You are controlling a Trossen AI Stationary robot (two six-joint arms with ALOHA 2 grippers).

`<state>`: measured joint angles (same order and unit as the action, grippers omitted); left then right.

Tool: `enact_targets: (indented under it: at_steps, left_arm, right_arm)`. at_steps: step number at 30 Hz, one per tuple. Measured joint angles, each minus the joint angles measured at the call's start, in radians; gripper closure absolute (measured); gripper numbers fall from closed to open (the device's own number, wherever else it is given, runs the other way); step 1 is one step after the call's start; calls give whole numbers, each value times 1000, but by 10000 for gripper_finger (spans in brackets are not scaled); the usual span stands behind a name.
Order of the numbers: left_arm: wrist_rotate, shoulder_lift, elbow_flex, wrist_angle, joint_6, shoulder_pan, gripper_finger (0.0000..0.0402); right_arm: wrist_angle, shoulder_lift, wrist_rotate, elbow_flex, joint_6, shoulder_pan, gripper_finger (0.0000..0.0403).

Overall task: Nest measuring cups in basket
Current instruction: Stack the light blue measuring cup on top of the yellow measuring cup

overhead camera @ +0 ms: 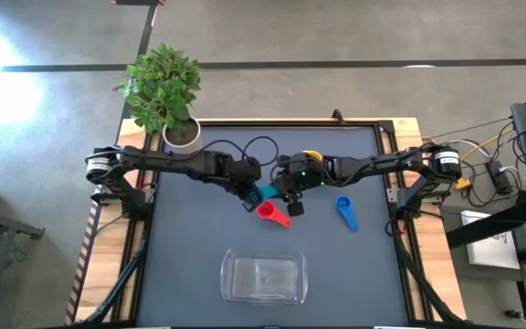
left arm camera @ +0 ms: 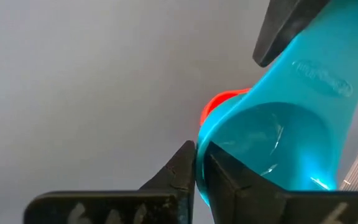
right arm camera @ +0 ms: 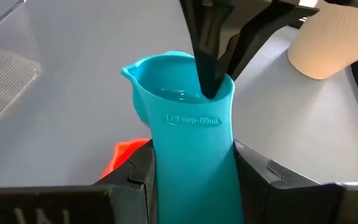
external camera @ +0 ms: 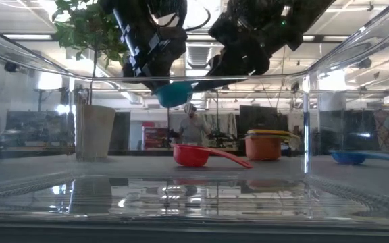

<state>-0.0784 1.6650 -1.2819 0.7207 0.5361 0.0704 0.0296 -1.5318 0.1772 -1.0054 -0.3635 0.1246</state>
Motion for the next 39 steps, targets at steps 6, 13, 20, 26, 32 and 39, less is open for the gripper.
enact_targets:
  at_steps: [6,13,20,26,32,39]
  left_arm:
    - [-7,0,0,-11,-8,0,347]
    - [-14,-12,0,1,-18,0,298]
    - [-71,-91,0,5,-31,-3,274]
    - [-146,-147,4,2,-33,-52,274]
    - [-232,-161,81,-41,-32,-130,274]
    - [-165,-160,262,-209,-32,-146,274]
  right_arm:
    - [-7,11,-22,0,4,7,278]
    - [-46,13,-23,-2,4,13,296]
    - [-94,14,-23,-2,12,47,330]
    - [-190,36,-21,-2,12,86,355]
    - [-258,113,-19,7,12,97,350]
    - [-221,277,14,109,48,97,348]
